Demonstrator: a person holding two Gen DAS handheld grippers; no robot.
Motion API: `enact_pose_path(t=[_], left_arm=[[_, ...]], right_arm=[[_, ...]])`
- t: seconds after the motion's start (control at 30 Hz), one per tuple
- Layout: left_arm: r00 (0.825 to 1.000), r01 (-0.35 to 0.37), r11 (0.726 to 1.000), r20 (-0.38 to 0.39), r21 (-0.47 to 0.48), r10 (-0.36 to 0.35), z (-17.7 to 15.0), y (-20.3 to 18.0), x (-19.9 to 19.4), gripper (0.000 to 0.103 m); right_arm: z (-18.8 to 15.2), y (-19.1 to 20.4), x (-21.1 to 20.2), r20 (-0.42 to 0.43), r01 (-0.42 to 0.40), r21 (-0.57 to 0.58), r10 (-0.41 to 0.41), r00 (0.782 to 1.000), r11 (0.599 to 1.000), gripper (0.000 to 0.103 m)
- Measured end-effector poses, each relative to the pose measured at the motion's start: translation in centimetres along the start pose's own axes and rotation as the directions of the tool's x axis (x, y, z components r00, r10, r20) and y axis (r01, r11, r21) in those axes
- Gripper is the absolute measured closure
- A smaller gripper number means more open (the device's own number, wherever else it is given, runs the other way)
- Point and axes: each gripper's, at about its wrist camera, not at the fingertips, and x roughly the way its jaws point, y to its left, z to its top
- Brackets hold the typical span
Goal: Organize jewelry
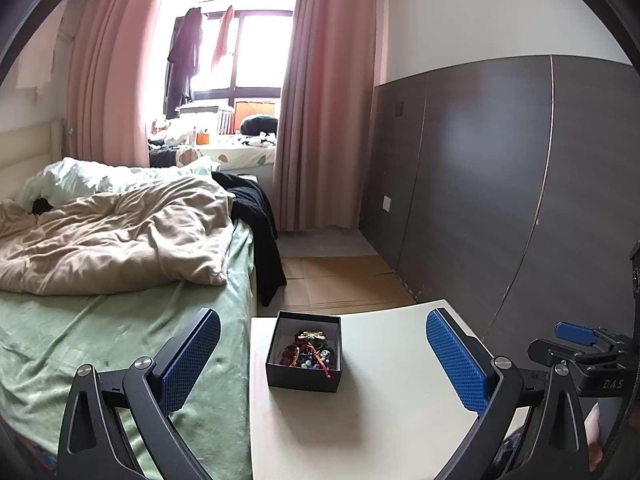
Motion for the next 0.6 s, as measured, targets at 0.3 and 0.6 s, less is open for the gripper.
enact_pose_path(t=[0.3, 0.6], left_arm=[[1.0, -0.002, 1.0, 0.021, 0.003, 0.002, -0.2, -0.08, -0.39, 0.0], [1.0, -0.018, 1.0, 0.022, 0.012, 0.018, -0.18, -0.14, -0.18, 0.0]], right_arm=[[-0.02, 0.18, 0.3, 0.0, 0.009, -0.008, -0.009, 1.0, 1.0, 0.0], [-0.02, 0.14, 0.32, -0.001, 0.008, -0.007, -0.008, 1.0, 1.0, 0.0]])
